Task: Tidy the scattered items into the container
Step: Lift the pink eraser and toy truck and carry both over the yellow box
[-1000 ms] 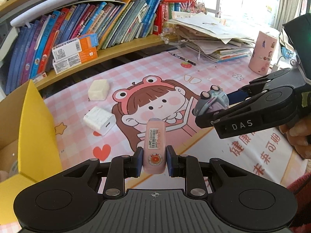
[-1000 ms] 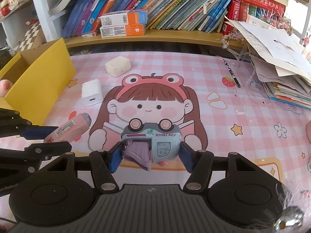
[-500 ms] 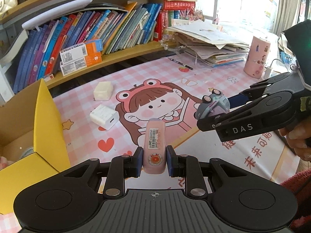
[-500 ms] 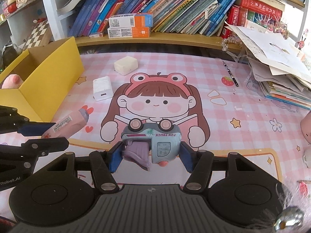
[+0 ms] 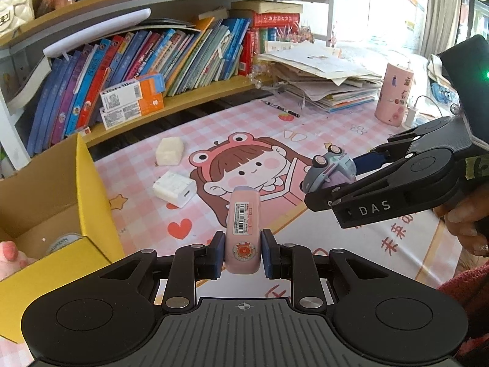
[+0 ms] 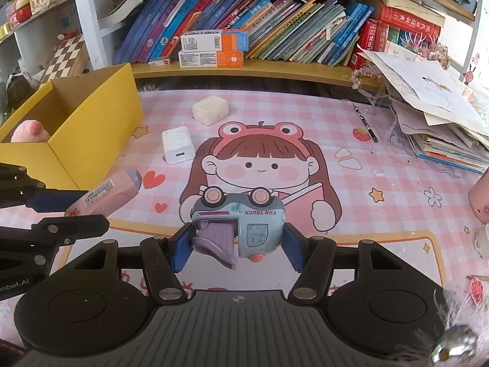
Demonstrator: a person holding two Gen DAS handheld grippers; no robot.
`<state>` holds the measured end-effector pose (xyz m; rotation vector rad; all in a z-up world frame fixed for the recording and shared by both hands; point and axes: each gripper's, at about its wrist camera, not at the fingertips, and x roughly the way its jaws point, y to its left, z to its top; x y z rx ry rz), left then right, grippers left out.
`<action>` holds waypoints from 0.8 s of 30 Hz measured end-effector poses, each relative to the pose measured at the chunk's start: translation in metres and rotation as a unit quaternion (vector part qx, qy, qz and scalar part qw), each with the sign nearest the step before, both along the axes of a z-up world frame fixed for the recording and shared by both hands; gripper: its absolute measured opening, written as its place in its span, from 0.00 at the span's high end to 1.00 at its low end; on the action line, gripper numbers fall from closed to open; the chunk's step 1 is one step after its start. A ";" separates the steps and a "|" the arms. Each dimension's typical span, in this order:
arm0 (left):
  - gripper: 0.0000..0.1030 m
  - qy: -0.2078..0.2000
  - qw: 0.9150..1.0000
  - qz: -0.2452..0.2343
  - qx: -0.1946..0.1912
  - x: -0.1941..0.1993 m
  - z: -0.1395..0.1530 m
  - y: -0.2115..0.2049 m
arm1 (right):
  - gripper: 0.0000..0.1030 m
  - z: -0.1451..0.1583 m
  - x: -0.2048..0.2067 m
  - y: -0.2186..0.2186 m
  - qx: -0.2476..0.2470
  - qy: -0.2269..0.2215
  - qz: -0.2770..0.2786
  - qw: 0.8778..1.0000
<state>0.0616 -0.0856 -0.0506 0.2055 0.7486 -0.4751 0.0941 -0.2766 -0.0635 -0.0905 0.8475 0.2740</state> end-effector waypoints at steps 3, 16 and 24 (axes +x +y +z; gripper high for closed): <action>0.78 -0.004 1.000 -0.005 -0.002 -0.003 0.004 0.008 | 0.43 0.003 -0.005 0.008 0.001 -0.002 -0.003 1.000; 0.78 -0.010 1.000 -0.015 -0.003 -0.013 0.010 0.040 | 0.43 0.005 -0.018 0.043 0.002 -0.003 -0.007 1.000; 0.78 -0.019 1.000 -0.011 -0.010 -0.015 0.015 0.059 | 0.43 0.011 -0.020 0.063 -0.002 -0.011 0.001 1.000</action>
